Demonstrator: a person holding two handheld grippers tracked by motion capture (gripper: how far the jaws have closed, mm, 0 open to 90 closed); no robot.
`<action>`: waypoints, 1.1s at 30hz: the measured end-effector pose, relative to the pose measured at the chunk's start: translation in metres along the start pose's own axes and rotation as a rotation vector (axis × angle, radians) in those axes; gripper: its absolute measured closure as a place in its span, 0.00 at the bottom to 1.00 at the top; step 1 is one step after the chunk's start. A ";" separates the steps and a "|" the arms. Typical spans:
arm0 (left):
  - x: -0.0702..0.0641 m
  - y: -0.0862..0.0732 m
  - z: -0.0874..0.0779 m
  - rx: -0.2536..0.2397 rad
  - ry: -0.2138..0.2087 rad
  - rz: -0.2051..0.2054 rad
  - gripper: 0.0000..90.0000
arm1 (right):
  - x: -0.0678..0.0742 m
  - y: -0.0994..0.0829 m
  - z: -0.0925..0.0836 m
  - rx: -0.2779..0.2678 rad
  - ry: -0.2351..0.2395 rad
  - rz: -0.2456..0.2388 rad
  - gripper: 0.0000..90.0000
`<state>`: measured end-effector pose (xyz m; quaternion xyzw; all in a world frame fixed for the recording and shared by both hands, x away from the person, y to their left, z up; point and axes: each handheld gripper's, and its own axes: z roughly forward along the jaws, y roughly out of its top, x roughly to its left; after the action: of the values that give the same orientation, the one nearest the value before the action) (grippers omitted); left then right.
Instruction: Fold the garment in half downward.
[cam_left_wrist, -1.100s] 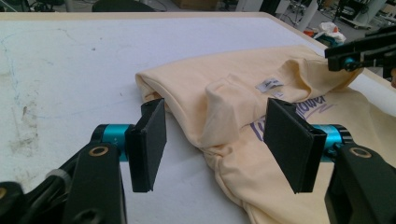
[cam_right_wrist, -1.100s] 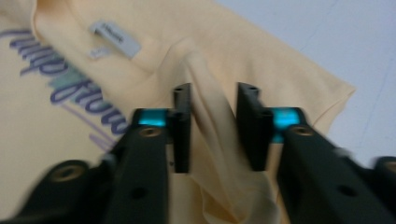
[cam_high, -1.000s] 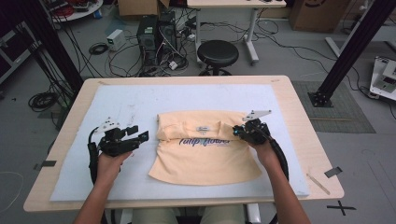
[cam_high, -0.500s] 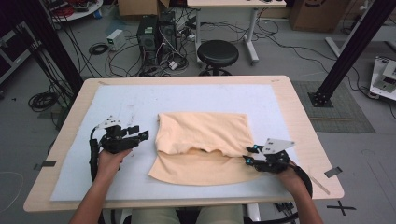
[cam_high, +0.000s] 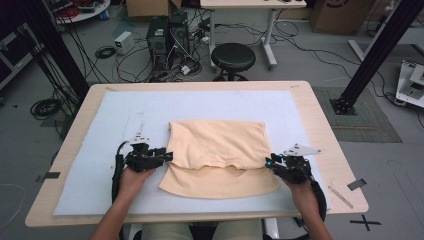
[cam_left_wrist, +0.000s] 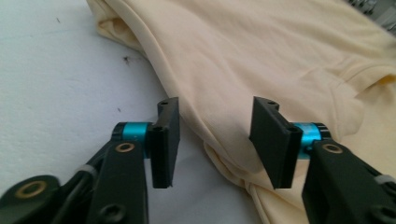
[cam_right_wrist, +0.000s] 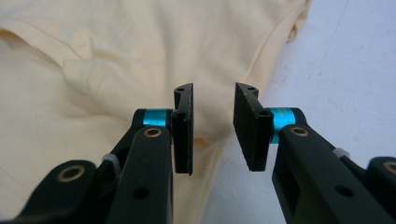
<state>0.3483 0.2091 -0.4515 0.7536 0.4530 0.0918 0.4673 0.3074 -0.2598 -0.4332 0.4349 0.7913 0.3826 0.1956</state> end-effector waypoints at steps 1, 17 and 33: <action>-0.001 0.000 0.001 0.012 0.006 0.000 0.64 | 0.003 0.000 0.003 0.027 -0.032 -0.015 0.77; -0.008 0.000 -0.010 -0.027 -0.021 0.028 0.93 | 0.007 0.003 0.001 0.037 -0.056 -0.068 0.99; -0.022 -0.009 -0.062 -0.060 -0.171 -0.005 0.93 | 0.015 -0.004 -0.056 -0.054 0.032 -0.035 1.00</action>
<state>0.2957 0.2324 -0.4189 0.7433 0.4103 0.0398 0.5269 0.2610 -0.2735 -0.4006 0.4094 0.7912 0.4074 0.2011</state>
